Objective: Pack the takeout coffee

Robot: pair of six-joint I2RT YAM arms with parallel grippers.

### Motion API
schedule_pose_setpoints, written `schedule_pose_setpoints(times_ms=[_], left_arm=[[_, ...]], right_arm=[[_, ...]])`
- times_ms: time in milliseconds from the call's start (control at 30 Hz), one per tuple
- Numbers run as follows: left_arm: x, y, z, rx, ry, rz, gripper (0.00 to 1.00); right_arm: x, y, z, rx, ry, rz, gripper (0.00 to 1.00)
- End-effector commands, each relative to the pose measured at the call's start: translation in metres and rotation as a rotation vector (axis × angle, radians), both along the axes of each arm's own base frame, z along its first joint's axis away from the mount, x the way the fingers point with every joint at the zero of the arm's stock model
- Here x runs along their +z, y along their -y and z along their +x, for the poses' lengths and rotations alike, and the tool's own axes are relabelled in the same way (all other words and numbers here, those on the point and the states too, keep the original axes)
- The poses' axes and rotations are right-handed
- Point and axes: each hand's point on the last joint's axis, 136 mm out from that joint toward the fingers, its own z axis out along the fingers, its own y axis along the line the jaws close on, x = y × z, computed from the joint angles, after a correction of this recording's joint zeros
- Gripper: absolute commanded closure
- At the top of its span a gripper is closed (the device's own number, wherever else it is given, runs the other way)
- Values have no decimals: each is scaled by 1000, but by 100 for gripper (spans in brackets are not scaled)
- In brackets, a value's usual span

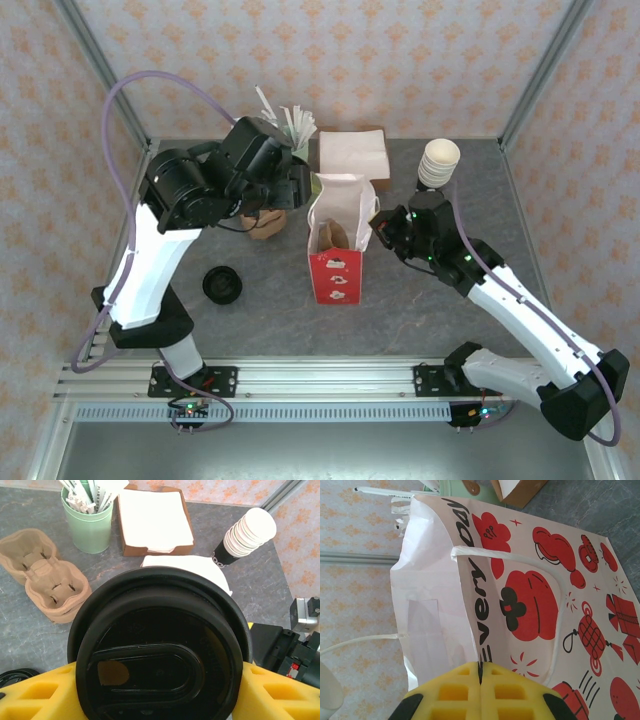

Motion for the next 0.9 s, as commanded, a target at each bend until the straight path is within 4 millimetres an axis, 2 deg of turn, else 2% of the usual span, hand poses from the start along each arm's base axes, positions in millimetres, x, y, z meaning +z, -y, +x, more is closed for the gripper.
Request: schedule_pose_setpoints(times_ms=[0, 133, 233, 400, 567, 867], left_arm=[[18, -27, -10, 28, 67, 30, 37], [21, -42, -10, 72, 98, 68, 37], [23, -45, -10, 78, 105, 69, 37], [30, -31, -10, 31, 116, 3, 38], [32, -7, -12, -49, 109, -54, 39], [48, 14, -20, -133, 156, -115, 39]], right_arm=[[0, 2, 5, -31, 16, -9, 100], [1, 7, 2, -35, 19, -33, 100], [1, 10, 1, -43, 19, -43, 100], [-1, 10, 1, -43, 14, -45, 100], [-3, 10, 3, -49, 13, -49, 100], [-9, 10, 3, -52, 4, -55, 100]])
